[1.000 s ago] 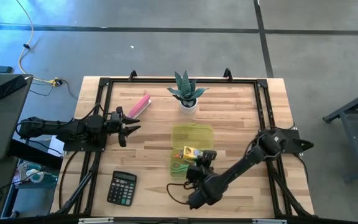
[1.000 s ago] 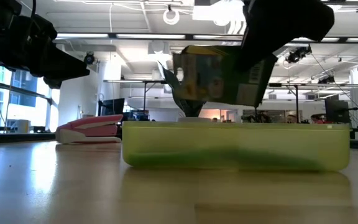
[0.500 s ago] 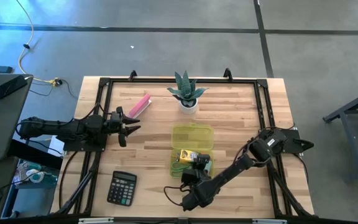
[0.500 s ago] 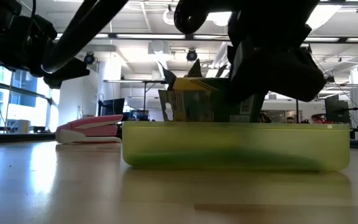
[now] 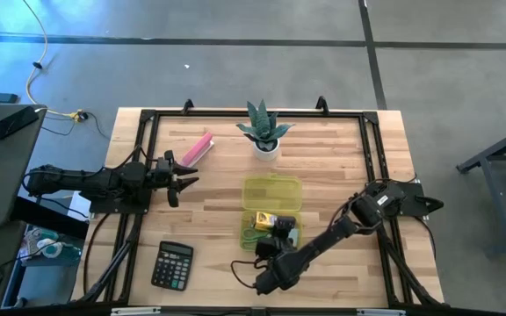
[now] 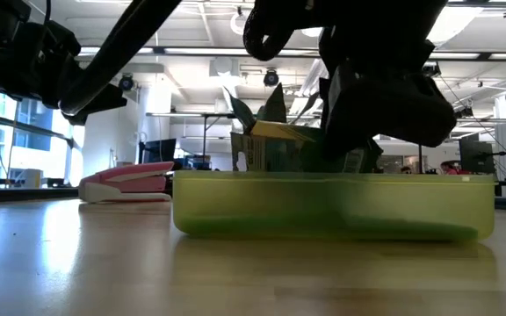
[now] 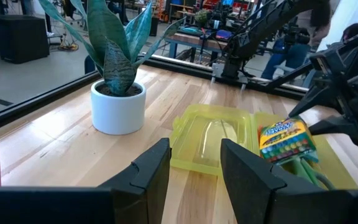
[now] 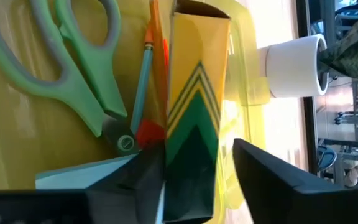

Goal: Pack school essentials
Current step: Put the box of crayons into the supply box, then close the supply box

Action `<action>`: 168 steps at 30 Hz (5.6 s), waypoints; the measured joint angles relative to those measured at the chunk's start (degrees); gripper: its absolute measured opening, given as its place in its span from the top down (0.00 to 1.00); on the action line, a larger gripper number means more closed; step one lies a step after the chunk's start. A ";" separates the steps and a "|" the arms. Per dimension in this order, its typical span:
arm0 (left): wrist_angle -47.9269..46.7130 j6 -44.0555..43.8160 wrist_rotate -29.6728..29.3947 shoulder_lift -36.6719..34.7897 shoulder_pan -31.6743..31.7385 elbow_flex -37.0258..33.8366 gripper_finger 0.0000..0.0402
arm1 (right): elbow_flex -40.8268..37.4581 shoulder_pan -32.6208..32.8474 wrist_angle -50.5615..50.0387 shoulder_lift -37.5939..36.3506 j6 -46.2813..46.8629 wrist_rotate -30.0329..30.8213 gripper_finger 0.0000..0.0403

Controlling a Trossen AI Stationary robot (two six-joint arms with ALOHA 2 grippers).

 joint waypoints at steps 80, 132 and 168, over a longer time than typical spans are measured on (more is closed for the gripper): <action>0.00 0.00 0.00 0.00 0.00 0.00 0.67 | -85.05 -18.58 73.20 -63.77 34.56 -7.04 0.28; 29.34 -8.98 2.25 11.47 -3.45 0.00 0.67 | -85.66 -40.87 83.47 -63.66 11.93 -33.98 0.28; 25.25 -24.00 10.16 59.78 -7.95 12.40 0.67 | -85.55 -48.42 83.49 -62.48 8.05 -45.98 0.28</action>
